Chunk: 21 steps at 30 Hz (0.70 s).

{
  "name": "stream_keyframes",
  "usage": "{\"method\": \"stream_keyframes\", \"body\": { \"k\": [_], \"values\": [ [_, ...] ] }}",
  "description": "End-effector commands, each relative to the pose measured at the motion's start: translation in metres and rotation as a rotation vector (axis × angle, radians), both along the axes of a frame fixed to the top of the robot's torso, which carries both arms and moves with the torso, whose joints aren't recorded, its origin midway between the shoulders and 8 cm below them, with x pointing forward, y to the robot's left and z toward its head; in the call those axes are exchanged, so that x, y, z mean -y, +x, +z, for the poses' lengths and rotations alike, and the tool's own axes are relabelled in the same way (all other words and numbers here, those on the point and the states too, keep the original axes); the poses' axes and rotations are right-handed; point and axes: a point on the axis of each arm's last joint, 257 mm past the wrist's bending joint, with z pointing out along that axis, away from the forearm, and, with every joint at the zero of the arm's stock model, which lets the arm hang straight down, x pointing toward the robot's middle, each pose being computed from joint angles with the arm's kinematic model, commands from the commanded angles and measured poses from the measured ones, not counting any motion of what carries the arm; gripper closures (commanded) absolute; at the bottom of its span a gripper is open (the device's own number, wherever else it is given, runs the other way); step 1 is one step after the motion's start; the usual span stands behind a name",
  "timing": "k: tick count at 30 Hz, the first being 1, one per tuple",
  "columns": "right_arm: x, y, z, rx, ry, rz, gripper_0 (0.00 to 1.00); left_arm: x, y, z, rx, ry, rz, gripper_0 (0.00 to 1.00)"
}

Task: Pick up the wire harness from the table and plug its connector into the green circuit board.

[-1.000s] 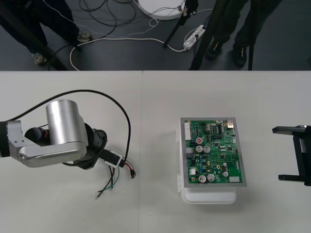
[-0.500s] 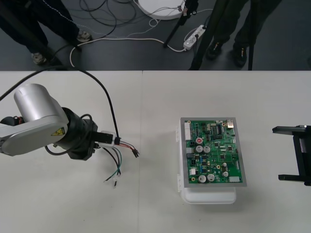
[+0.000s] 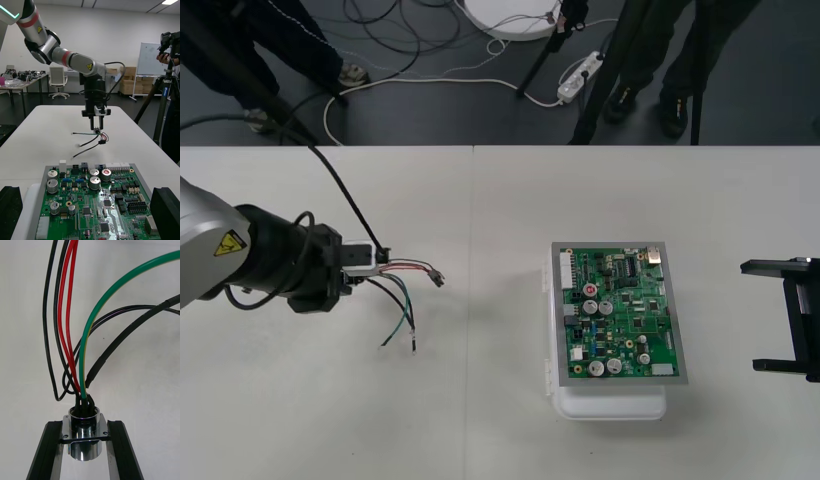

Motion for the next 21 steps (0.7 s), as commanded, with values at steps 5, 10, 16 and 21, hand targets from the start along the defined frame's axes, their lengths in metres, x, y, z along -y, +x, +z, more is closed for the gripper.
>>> {"method": "stream_keyframes", "body": {
  "k": [5, 10, 16, 21],
  "values": [
    [-0.003, 0.006, 0.008, -0.03, 0.021, -0.001, 0.0, 0.03, -0.026, 0.031, -0.061, -0.113, -0.008, 1.0],
    [-0.003, 0.007, 0.009, -0.037, 0.028, -0.002, 0.0, 0.054, -0.028, 0.051, -0.079, -0.219, -0.006, 1.0],
    [-0.004, 0.007, 0.009, -0.044, 0.031, -0.002, 0.0, 0.091, -0.028, 0.074, -0.084, -0.376, -0.022, 1.0],
    [-0.005, 0.006, 0.011, -0.044, 0.036, 0.003, 0.0, 0.12, -0.026, 0.091, -0.073, -0.487, -0.038, 1.0]
  ]
}}
